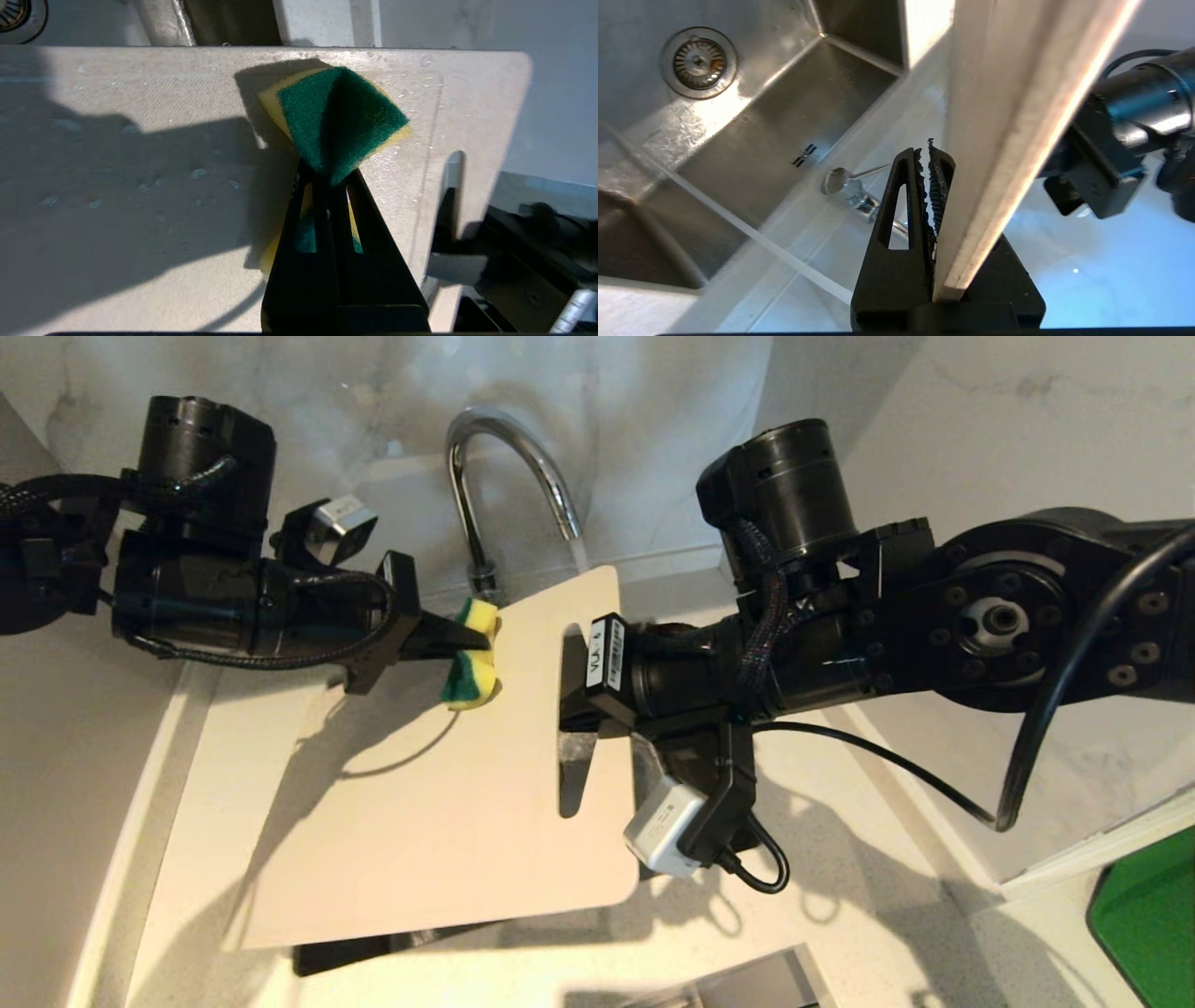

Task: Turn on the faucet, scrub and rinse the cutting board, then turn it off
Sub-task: Scrub the cutting board underwater

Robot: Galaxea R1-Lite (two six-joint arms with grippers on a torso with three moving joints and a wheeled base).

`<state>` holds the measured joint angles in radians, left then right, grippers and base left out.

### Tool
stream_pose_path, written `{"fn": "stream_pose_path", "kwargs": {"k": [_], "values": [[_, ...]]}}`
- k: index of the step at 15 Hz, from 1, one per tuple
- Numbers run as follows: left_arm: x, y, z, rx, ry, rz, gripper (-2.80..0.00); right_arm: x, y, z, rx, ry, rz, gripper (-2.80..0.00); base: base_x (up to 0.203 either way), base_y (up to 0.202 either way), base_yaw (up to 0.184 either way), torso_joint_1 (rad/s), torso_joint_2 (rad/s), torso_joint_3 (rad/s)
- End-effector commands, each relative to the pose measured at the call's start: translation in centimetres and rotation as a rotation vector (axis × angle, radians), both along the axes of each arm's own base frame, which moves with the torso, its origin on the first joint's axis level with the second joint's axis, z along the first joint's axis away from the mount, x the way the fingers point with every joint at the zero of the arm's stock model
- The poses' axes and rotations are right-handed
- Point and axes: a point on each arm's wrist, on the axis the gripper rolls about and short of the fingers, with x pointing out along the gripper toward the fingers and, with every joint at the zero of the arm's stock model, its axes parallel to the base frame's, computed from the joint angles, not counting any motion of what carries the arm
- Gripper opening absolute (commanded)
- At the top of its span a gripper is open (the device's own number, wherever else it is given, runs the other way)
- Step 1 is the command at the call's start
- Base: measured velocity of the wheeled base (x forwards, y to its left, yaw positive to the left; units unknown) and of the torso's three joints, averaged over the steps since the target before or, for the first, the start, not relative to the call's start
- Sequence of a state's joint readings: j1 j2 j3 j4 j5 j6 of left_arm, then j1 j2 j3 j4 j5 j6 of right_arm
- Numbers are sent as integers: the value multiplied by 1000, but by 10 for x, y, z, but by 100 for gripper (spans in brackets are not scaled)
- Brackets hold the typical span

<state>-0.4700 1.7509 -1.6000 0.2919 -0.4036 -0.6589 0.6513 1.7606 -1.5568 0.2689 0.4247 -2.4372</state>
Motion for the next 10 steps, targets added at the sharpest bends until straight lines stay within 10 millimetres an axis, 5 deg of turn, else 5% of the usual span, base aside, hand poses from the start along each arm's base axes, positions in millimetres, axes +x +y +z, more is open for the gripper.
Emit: {"fn": "stream_pose_path", "kwargs": {"k": [1,10], "values": [[10,6,-11,16,35,27,-280,0,0,0,-1,-11,16,-280,0,0,0,0,0,0],[28,93,-67,111,141,162,-280,-2,-1,2,2,-13,16,-280,0,0,0,0,0,0]]}}
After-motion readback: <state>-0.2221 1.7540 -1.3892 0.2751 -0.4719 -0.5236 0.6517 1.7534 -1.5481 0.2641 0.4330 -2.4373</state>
